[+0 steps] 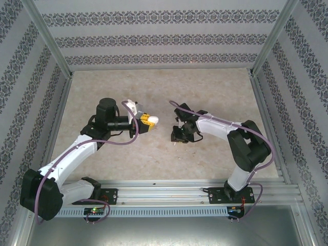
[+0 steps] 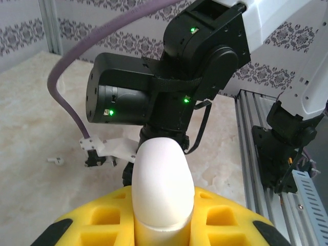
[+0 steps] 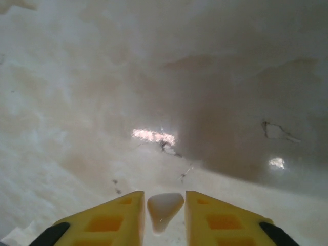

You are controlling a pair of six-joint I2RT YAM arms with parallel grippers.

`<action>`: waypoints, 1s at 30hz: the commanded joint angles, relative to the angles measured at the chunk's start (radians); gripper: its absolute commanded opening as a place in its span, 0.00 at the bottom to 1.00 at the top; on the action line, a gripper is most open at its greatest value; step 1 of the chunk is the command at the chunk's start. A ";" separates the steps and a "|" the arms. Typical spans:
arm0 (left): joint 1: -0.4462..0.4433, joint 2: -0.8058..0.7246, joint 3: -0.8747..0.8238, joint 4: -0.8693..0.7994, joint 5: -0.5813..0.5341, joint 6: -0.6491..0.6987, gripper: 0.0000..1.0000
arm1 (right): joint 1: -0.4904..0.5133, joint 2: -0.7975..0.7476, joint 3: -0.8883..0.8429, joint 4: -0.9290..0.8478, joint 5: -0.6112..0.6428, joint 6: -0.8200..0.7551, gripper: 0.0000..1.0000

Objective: Insert wireless bluetooth earbuds into charging case

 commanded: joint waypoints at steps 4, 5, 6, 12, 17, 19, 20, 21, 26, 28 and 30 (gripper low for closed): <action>0.013 -0.029 -0.027 0.024 -0.023 -0.069 0.00 | -0.012 -0.022 -0.018 0.030 -0.025 -0.015 0.46; 0.014 -0.030 -0.027 0.023 -0.021 -0.076 0.00 | -0.013 -0.042 -0.017 0.025 -0.034 -0.022 0.47; 0.016 -0.029 -0.023 0.022 -0.017 -0.086 0.00 | -0.014 -0.066 -0.020 0.025 -0.044 -0.034 0.48; 0.044 -0.022 -0.012 0.086 0.092 -0.189 0.00 | 0.001 -0.388 -0.060 0.161 -0.183 -0.147 0.48; 0.053 0.004 0.000 0.197 0.210 -0.328 0.00 | 0.026 -0.604 -0.060 0.365 -0.239 -0.168 0.60; 0.053 0.014 -0.001 0.251 0.253 -0.382 0.00 | 0.030 -0.604 -0.022 0.382 -0.272 -0.170 0.62; 0.052 0.018 -0.003 0.286 0.275 -0.414 0.00 | 0.031 -0.589 0.004 0.381 -0.298 -0.172 0.63; 0.052 0.023 -0.005 0.317 0.292 -0.440 0.00 | 0.034 -0.571 0.024 0.382 -0.327 -0.172 0.64; 0.053 0.053 -0.009 0.489 0.349 -0.593 0.00 | 0.077 -0.482 0.121 0.386 -0.433 -0.167 0.64; 0.053 0.064 -0.008 0.539 0.360 -0.633 0.00 | 0.091 -0.467 0.133 0.388 -0.437 -0.167 0.62; 0.053 0.072 -0.007 0.570 0.368 -0.655 0.00 | 0.093 -0.460 0.134 0.397 -0.433 -0.162 0.57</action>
